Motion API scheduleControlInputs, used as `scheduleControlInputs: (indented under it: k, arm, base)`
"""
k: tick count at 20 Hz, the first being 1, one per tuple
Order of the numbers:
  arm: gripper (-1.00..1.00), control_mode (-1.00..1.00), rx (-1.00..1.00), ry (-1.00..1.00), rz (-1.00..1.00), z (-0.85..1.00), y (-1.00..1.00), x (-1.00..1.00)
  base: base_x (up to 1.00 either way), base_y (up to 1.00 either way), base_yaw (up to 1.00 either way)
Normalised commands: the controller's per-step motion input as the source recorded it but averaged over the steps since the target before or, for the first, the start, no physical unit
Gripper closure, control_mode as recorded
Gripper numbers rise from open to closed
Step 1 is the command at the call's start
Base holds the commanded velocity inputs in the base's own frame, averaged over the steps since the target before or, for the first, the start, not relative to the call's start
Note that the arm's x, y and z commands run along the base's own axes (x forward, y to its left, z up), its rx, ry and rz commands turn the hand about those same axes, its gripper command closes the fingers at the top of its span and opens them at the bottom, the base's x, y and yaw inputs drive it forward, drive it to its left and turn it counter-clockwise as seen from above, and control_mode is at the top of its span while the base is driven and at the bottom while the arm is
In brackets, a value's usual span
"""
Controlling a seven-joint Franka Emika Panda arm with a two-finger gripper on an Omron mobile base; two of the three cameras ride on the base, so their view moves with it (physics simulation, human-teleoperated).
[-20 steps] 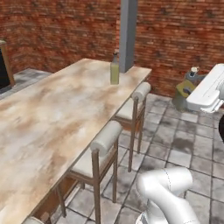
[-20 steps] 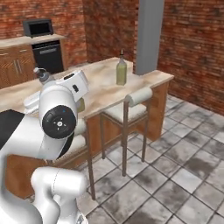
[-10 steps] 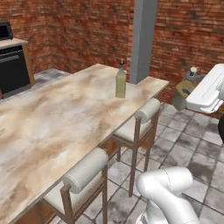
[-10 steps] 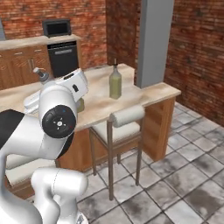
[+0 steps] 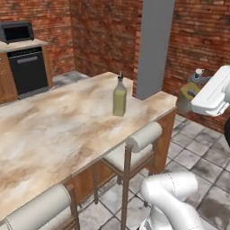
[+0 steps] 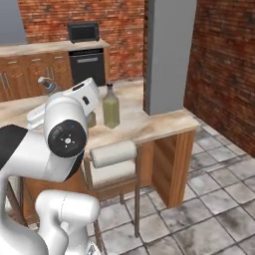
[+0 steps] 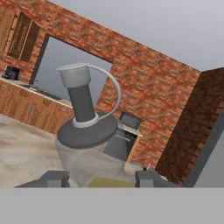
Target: The dining table condiment station is running low on oil/vinegar bottle. Refill the condiment station by opening the cabinet and taking the oil/vinegar bottle from the cabinet and placing it on the dining table.
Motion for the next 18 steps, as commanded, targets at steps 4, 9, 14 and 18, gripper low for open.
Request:
scheduleControlInputs:
  k: [4, 9, 14, 18]
  arm:
    - [1.0, 1.0, 0.0, 0.0, 0.0, 0.0, 0.0, 0.0]
    - [1.0, 1.0, 0.0, 0.0, 0.0, 0.0, 0.0, 0.0]
    - [1.0, 1.0, 0.0, 0.0, 0.0, 0.0, 0.0, 0.0]
    - [1.0, 1.0, 0.0, 0.0, 0.0, 0.0, 0.0, 0.0]
  base:
    - [1.0, -0.64, 0.34]
    - [1.0, -0.39, 0.33]
    - [1.0, -0.13, 0.38]
    - [1.0, -0.1, 0.43]
